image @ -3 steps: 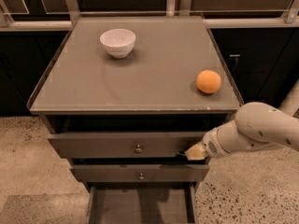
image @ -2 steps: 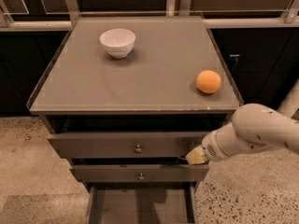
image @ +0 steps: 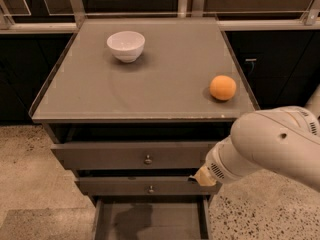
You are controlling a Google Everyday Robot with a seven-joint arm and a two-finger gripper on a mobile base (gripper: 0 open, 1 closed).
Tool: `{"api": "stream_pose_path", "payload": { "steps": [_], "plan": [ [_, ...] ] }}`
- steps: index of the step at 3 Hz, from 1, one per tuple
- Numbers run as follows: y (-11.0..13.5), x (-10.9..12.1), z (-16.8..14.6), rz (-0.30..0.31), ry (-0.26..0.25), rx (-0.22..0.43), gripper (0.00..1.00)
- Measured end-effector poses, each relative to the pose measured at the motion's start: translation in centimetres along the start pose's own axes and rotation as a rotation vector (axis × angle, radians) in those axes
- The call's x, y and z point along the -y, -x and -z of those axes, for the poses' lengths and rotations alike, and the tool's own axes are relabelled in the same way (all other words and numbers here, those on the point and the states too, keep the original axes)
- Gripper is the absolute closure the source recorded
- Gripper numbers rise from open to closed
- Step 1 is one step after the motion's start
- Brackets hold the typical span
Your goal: Pick rxbar chocolate from bottom drawer and place on counter
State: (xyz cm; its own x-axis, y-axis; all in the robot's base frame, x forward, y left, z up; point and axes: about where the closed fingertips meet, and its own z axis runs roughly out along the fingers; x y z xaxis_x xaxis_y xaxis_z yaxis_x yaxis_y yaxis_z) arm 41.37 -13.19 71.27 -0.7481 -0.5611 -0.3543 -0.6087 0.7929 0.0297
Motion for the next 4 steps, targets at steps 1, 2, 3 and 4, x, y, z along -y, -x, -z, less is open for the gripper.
{"api": "stream_pose_path", "payload": {
  "steps": [1,2,3,4],
  "plan": [
    [3.8,-1.1,5.2,0.064,-0.126,-0.011,1.00],
    [8.7,-0.5,10.6,0.061,-0.270,0.046,1.00],
    [9.0,0.1,10.8,0.055,-0.289,0.049,1.00],
    [8.8,-0.2,11.7,0.049,-0.295,0.046,1.00]
  ]
}}
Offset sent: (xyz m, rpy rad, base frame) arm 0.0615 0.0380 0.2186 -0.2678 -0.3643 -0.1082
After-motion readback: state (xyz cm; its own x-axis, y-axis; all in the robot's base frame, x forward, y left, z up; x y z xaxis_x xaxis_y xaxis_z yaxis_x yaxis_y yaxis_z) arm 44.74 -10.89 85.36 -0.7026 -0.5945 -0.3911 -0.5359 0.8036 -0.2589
